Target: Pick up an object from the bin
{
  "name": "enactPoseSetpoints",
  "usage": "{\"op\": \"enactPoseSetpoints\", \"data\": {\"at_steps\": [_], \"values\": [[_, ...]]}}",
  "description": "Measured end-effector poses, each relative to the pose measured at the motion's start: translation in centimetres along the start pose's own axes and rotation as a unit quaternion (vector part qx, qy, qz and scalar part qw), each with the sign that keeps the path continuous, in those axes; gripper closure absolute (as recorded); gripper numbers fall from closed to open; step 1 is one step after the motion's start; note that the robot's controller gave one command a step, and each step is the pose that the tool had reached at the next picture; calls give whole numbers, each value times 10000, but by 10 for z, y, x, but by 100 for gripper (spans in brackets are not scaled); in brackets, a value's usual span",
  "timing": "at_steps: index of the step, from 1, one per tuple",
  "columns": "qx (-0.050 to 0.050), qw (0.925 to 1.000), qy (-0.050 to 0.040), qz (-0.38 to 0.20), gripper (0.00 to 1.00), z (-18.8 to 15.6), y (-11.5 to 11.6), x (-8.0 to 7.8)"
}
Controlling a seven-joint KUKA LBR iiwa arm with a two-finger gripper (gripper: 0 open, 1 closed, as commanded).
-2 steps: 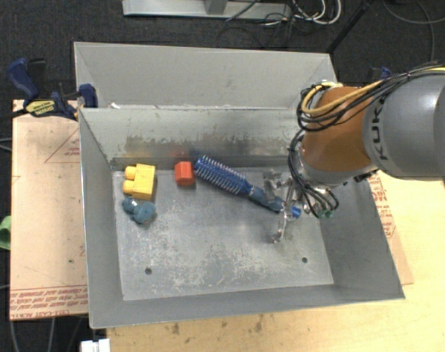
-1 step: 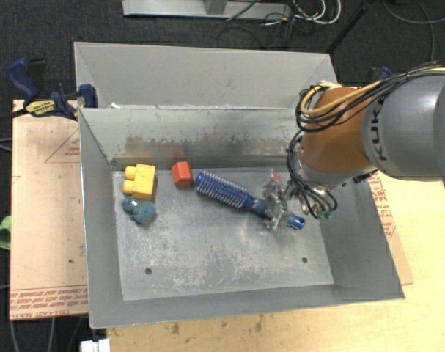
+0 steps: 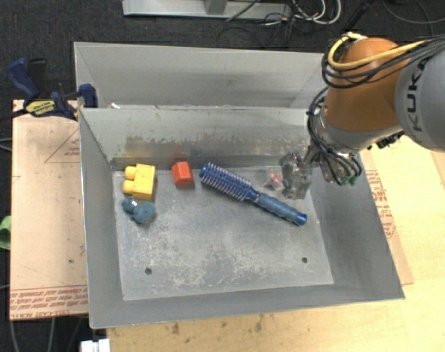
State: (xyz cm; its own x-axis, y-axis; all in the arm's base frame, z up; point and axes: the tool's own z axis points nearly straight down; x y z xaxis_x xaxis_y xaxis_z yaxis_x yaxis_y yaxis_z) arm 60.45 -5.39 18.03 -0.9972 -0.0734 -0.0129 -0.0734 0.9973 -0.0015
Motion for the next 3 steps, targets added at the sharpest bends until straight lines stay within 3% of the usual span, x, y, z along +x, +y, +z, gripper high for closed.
{"op": "enactPoseSetpoints", "data": {"at_steps": [1, 2, 3], "values": [[-10, 10000, 45, 0, 0, 5, 0, 2], [-19, 10000, 7, 85, 0, 111, -5, 3], [-11, 10000, 44, 82, 100, 110, -6, 4]]}}
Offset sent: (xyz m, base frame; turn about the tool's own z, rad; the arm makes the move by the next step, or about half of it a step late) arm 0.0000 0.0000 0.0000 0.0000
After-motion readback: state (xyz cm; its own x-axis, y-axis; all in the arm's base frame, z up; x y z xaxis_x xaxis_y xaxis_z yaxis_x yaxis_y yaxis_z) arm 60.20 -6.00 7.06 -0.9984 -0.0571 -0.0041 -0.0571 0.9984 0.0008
